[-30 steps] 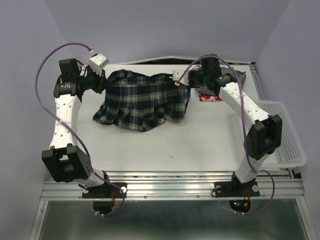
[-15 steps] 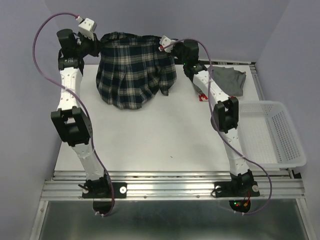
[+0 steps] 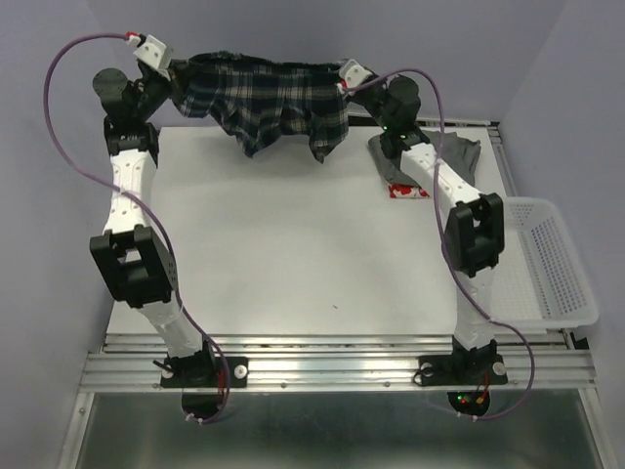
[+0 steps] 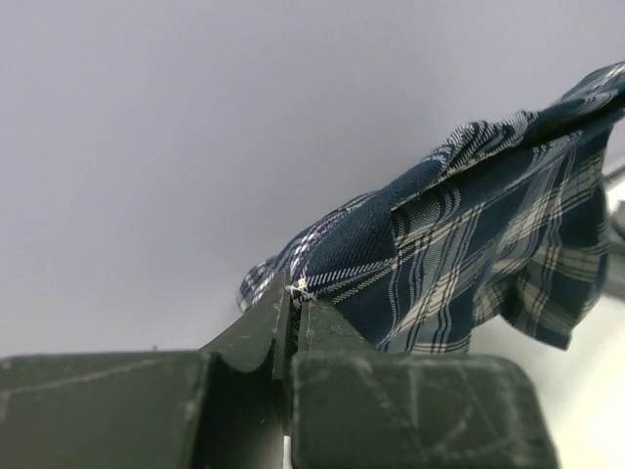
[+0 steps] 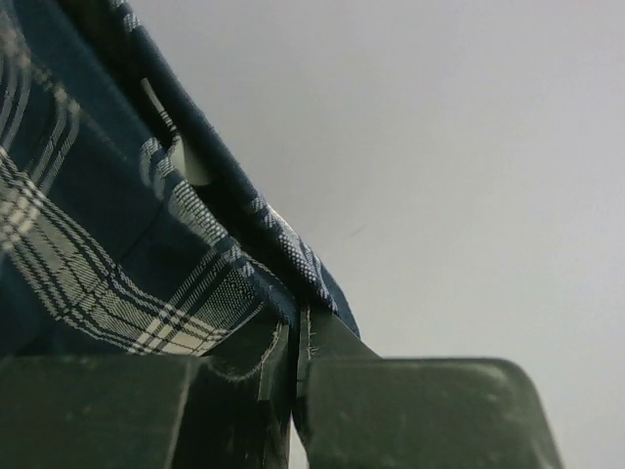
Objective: Fold and stack the skirts
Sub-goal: Flatten the skirt out
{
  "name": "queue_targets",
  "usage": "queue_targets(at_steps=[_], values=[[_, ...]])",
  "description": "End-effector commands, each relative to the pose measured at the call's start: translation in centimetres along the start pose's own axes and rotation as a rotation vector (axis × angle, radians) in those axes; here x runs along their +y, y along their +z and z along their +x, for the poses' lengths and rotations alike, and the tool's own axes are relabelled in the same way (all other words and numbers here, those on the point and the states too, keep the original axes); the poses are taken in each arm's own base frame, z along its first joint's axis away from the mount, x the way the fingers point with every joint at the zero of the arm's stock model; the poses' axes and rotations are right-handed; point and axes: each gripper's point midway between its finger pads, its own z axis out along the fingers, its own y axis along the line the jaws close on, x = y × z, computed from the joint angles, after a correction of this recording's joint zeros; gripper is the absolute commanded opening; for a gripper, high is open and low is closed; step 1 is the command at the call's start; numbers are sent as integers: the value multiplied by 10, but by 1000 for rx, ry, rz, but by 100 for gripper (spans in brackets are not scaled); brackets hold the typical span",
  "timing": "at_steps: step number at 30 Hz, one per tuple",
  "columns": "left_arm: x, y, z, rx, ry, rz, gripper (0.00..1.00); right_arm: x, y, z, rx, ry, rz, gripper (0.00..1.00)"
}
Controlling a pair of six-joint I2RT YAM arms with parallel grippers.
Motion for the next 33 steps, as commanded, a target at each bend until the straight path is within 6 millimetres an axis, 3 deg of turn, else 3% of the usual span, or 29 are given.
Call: queue_targets(at_steps=[1, 2, 3, 5, 6, 7, 8, 9, 11, 12, 13, 14, 16, 17, 19, 24, 25, 27, 28, 29, 30, 31, 33], values=[[-20, -57, -36, -13, 101, 86, 0, -4, -42, -6, 56, 158, -154, 1], [-39, -62, -24, 13, 25, 138, 0, 15, -47, -17, 65, 260, -239, 1], [-80, -67, -7, 45, -91, 214, 0, 30, -47, -40, 59, 447, -270, 1], [-134, -74, 5, 68, -166, 329, 0, 51, -49, -75, 10, 589, -386, 1], [-186, -82, 7, 72, -203, 425, 0, 59, -52, -99, 2, 685, -450, 1], [-208, -87, 3, 63, -203, 470, 0, 81, -61, -130, -25, 738, -555, 1], [-222, -91, -3, 58, -220, 483, 0, 80, -62, -146, -43, 769, -563, 1], [-223, -94, -15, 43, -246, 460, 0, 85, -70, -167, -61, 847, -619, 1], [-211, -90, -27, 35, -335, 410, 0, 62, -68, -189, -115, 868, -586, 1], [-196, -87, -24, 52, -416, 362, 0, 46, -57, -184, -83, 896, -487, 1], [-174, -84, -36, 34, -430, 309, 0, 14, -48, -190, -108, 900, -400, 1], [-139, -89, -34, 38, -457, 228, 0, 2, -38, -171, -82, 891, -328, 1], [-102, -88, -26, 60, -551, 143, 0, -8, -34, -149, -7, 809, -266, 1], [-74, -96, -9, 95, -581, 38, 0, -11, -36, -135, 56, 796, -214, 1], [-47, -104, 2, 115, -490, -75, 0, -16, -43, -116, 101, 702, -148, 1], [-11, -130, 30, 221, -304, -302, 0, -36, -72, -47, 285, 427, 93, 1], [-3, -133, 33, 237, -255, -333, 0, -32, -76, -36, 331, 381, 84, 1], [7, -136, 30, 256, -186, -373, 0, 1, -93, -20, 416, 363, -86, 1], [6, -136, 30, 257, -170, -365, 0, 7, -102, -30, 405, 370, -151, 1], [1, -134, 21, 237, -148, -329, 0, 31, -109, -45, 361, 391, -281, 1], [-4, -132, 17, 224, -143, -298, 0, 39, -114, -52, 342, 369, -330, 1], [-9, -130, 12, 214, -136, -265, 0, 41, -116, -57, 334, 359, -336, 1], [-29, -125, -4, 175, -116, -153, 0, 25, -111, -56, 339, 331, -268, 1]])
